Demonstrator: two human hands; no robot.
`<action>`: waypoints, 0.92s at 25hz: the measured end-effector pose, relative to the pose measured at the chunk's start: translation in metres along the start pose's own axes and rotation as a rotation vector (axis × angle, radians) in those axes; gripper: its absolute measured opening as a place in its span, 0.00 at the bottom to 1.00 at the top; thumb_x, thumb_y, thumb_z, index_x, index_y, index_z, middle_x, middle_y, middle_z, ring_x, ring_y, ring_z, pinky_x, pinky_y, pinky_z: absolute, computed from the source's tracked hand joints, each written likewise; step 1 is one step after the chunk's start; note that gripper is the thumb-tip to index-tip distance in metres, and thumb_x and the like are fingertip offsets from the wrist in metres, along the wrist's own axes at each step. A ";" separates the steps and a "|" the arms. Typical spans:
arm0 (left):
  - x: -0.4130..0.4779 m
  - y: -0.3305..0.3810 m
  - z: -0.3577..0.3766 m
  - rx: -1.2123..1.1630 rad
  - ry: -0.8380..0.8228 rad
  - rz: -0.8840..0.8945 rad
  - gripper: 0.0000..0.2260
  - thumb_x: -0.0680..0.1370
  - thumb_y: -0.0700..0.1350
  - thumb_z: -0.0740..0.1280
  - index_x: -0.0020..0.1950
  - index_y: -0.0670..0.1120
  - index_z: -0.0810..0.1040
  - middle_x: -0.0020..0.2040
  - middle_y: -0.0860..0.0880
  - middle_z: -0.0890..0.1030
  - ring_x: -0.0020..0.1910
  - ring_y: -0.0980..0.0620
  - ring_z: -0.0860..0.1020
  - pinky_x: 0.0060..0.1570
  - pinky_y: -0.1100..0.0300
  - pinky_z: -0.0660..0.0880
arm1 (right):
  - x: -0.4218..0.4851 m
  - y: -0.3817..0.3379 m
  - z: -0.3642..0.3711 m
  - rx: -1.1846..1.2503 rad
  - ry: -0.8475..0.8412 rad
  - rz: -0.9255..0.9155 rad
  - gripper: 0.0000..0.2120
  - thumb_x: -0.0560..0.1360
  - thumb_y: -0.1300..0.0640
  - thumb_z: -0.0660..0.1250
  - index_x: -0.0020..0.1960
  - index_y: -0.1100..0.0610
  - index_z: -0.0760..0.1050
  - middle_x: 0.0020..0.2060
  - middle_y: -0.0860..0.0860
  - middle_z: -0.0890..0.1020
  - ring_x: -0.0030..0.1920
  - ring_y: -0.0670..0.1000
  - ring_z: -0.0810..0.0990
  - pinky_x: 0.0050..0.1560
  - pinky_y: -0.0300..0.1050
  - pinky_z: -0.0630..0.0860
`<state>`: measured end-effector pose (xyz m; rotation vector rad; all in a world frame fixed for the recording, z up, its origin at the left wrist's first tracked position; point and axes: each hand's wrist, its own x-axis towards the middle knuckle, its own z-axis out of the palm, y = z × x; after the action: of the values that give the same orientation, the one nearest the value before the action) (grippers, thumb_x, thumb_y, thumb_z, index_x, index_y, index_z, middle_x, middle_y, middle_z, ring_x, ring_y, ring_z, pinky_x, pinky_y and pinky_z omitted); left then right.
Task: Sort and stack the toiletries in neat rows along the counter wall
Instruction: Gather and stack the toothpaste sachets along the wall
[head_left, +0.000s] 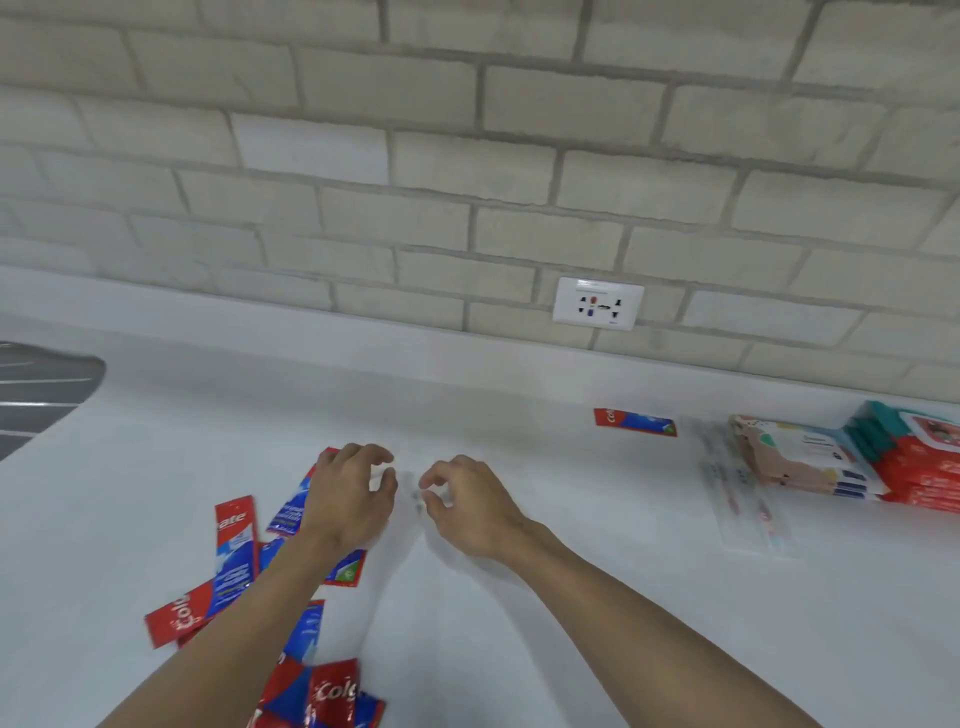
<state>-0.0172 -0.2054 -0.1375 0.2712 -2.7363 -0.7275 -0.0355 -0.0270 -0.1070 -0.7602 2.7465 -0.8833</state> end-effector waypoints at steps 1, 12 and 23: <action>-0.001 -0.013 -0.005 0.023 -0.006 -0.022 0.11 0.77 0.48 0.64 0.58 0.50 0.79 0.57 0.49 0.81 0.58 0.46 0.74 0.60 0.53 0.68 | 0.002 -0.010 0.007 -0.001 -0.025 -0.009 0.12 0.80 0.52 0.61 0.61 0.52 0.76 0.58 0.52 0.77 0.61 0.53 0.73 0.61 0.47 0.72; 0.013 -0.059 -0.018 0.215 -0.184 -0.286 0.23 0.78 0.52 0.65 0.71 0.46 0.67 0.66 0.44 0.74 0.66 0.42 0.70 0.63 0.46 0.70 | -0.004 -0.037 0.046 -0.236 -0.202 -0.067 0.20 0.80 0.49 0.60 0.71 0.52 0.70 0.69 0.53 0.69 0.69 0.55 0.65 0.69 0.52 0.67; 0.042 -0.040 -0.018 -0.008 -0.246 -0.368 0.17 0.77 0.45 0.67 0.65 0.42 0.75 0.60 0.41 0.79 0.53 0.44 0.80 0.53 0.52 0.78 | -0.023 -0.016 0.042 -0.124 -0.144 -0.016 0.19 0.81 0.49 0.60 0.71 0.50 0.70 0.73 0.50 0.66 0.73 0.51 0.62 0.72 0.45 0.60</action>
<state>-0.0467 -0.2580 -0.1330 0.7431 -2.9483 -0.9188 0.0029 -0.0471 -0.1318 -0.8331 2.6904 -0.6378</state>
